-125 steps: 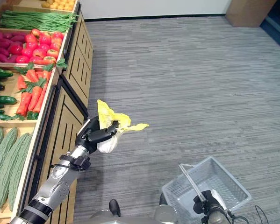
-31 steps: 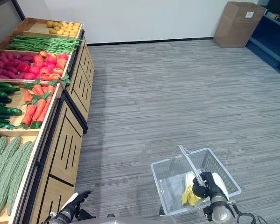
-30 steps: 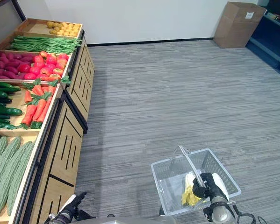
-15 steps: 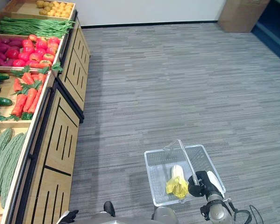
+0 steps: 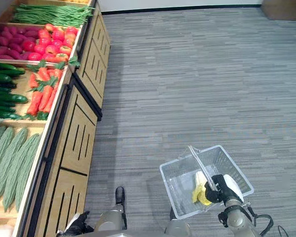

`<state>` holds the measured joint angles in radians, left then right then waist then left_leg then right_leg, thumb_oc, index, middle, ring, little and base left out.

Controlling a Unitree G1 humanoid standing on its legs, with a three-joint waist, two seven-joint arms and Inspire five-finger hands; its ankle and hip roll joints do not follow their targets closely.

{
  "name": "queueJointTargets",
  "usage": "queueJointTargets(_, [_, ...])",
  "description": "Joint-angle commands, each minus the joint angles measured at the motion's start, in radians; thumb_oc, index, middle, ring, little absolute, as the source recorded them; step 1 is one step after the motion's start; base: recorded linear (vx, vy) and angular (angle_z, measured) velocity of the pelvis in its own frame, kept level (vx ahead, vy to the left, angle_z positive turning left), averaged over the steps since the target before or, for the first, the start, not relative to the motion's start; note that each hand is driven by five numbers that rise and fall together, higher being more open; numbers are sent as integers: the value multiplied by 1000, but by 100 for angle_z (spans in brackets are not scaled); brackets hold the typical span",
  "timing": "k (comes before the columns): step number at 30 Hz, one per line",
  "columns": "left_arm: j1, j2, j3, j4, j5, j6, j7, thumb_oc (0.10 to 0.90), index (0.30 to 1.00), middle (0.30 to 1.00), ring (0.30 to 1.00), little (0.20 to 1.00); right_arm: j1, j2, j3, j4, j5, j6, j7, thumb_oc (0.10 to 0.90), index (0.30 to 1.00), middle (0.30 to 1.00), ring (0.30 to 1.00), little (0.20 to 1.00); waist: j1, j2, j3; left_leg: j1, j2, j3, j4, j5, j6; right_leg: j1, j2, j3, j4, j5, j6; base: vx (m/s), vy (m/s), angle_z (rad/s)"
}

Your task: Get the vegetables into the basket

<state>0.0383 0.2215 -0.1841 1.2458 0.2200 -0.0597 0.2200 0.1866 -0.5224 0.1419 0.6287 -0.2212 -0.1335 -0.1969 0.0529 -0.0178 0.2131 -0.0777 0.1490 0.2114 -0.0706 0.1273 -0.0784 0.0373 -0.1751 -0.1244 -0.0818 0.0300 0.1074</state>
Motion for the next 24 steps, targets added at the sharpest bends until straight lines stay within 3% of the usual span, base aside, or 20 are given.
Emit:
queueJointTargets(1, [-27, 67, 14, 1, 28, -12, 30, 900, 1000, 1000, 1000, 1000, -25, -25, -32, -135, 9, -71, -30, 400, 300, 300, 300, 300, -3, -56, -58, -82, -12, 19, 61, 26, 7, 71, -21, -12, 187, -58, 64, 214, 318, -10])
queueJointTargets(2, [-24, 75, 15, -8, 24, -13, 28, 900, 1000, 1000, 1000, 1000, -44, -16, -21, -138, 8, -66, -29, 400, 300, 300, 300, 300, 3, -64, -60, -68, -36, 36, 59, 6, 26, 42, -42, 8, 215, -14, 81, 156, 266, -13])
queueJointTargets(3, [-24, 76, 16, -8, 24, -13, 28, 900, 1000, 1000, 1000, 1000, -45, -15, -20, -137, 8, -66, -29, 400, 300, 300, 300, 300, 5, -65, -61, -68, -37, 39, 59, 5, 27, 39, -43, 11, 216, -15, 83, 170, 319, -32])
queueJointTargets(4, [-25, 84, 18, -19, 22, -13, 26, 900, 1000, 1000, 1000, 1000, -67, -7, -7, -139, 9, -64, -28, 400, 300, 300, 300, 300, 6, -66, -59, -46, -62, 44, 47, -18, 52, 0, -59, 25, 292, 32, 89, 95, 182, -35])
queueJointTargets(6, [-32, 88, 17, -17, 23, -11, 27, 900, 1000, 1000, 1000, 1000, -88, 1, 4, -131, 14, -64, -32, 400, 300, 300, 300, 300, 8, -66, -53, -30, -77, 51, 35, -28, 68, -38, -66, 37, 359, 63, 96, 99, 225, -38])
queueJointTargets(8, [-43, 96, 28, -11, 16, -1, 32, 900, 1000, 1000, 1000, 1000, -107, 22, 24, -146, 31, -63, -23, 400, 300, 300, 300, 300, -1, -59, -38, 30, -103, 56, 14, -61, 93, -107, -60, 36, 476, 126, 97, 238, 282, -27])
queueJointTargets(9, [-45, 100, 33, -6, 21, 0, 30, 900, 1000, 1000, 1000, 1000, -99, 19, 30, -170, 18, -64, -13, 400, 300, 300, 300, 300, -10, -46, -30, 66, -103, 55, 0, -69, 93, -153, -27, 32, 473, 116, 84, 344, 192, -15])
queueJointTargets(11, [-43, 98, 25, 1, 39, -1, 19, 900, 1000, 1000, 1000, 1000, -83, 11, 21, -197, 17, -65, -2, 400, 300, 300, 300, 300, -23, -35, -25, 103, -104, 51, -5, -92, 86, -186, 0, 2, 405, 57, 67, 317, 56, -2])
queueJointTargets(13, [-41, 92, 16, -1, 52, -3, 15, 900, 1000, 1000, 1000, 1000, -73, 7, 16, -197, 19, -67, -1, 400, 300, 300, 300, 300, -34, -32, -22, 133, -108, 39, -7, -108, 78, -203, 4, -25, 319, 49, 66, 291, -28, 21])
queueJointTargets(17, [-45, 76, 12, 10, 78, -6, 7, 900, 1000, 1000, 1000, 1000, -63, 6, 8, -231, 11, -65, -4, 400, 300, 300, 300, 300, -79, -36, -21, 221, -113, -5, -10, -148, 45, -262, 15, 17, 102, 146, 97, 421, -118, 44])
queueJointTargets(21, [-36, 66, 18, 13, 82, -5, 5, 900, 1000, 1000, 1000, 1000, -54, -6, 11, -232, -3, -64, 2, 400, 300, 300, 300, 300, -86, -30, -32, 265, -99, -49, 59, -161, 22, -252, 24, 10, 111, 166, 84, 327, -166, 51])
queueJointTargets(23, [-39, 59, 19, 16, 74, 3, 15, 900, 1000, 1000, 1000, 1000, -53, -28, 8, -241, -2, -65, 8, 400, 300, 300, 300, 300, -79, -16, -41, 254, -61, -79, 133, -97, -14, -218, 56, -28, 123, 135, 50, 334, -276, 33])
queueJointTargets(24, [-39, 59, 18, 16, 74, 3, 15, 900, 1000, 1000, 1000, 1000, -52, -29, 7, -241, -1, -66, 8, 400, 300, 300, 300, 300, -83, -14, -41, 252, -59, -84, 135, -98, -15, -217, 56, -33, 123, 134, 48, 276, -243, 27])
